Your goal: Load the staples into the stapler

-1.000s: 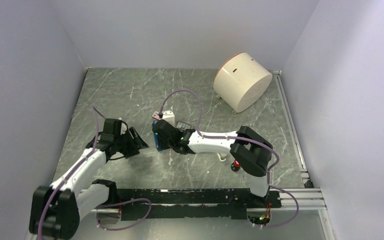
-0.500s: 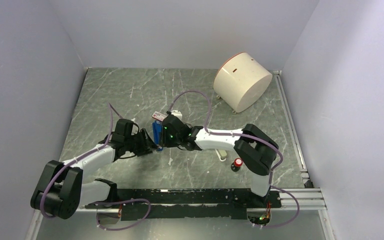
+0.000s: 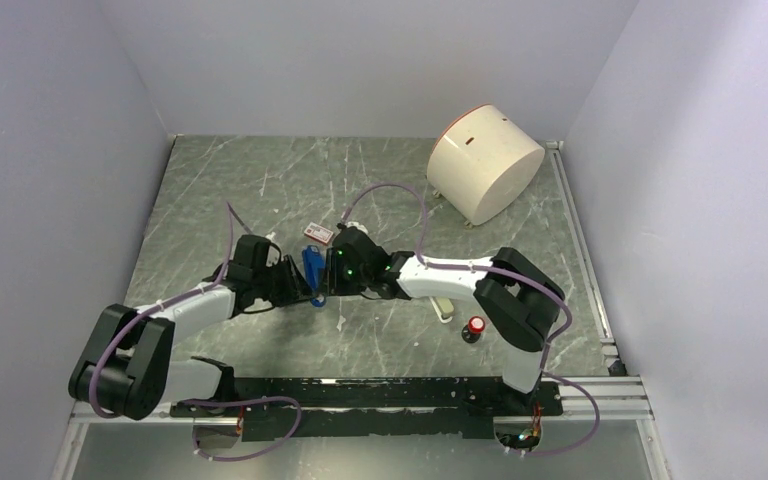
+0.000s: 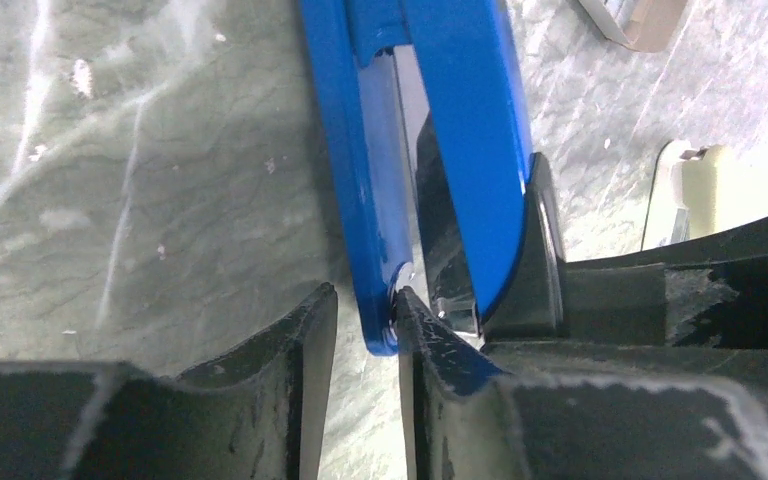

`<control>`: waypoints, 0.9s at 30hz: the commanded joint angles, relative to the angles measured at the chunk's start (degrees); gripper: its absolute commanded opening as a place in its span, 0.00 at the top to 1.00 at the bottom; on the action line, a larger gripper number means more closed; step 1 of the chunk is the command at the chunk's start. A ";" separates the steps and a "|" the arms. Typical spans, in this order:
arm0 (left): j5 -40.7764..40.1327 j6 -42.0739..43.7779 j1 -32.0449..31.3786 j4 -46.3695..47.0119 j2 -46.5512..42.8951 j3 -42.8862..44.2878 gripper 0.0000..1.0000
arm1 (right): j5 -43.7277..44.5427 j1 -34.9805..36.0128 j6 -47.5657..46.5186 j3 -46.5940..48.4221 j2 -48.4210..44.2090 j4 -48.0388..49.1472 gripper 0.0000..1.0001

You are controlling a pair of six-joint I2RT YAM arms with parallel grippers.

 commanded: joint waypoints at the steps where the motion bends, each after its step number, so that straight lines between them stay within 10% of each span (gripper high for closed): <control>1: 0.08 2.89 -0.55 1.44 1.57 1.99 0.69 | -3.63 -0.28 0.02 -0.79 -2.83 2.81 0.80; 8: -0.74 2.84 -1.02 1.20 1.55 0.81 0.95 | -3.06 -0.76 -0.98 -0.41 -3.68 1.57 0.80; 27: -2.25 3.30 -2.48 -1.63 2.31 -1.93 0.93 | 23.47 -2.02 -11.13 2.68 -11.24 -2.95 0.75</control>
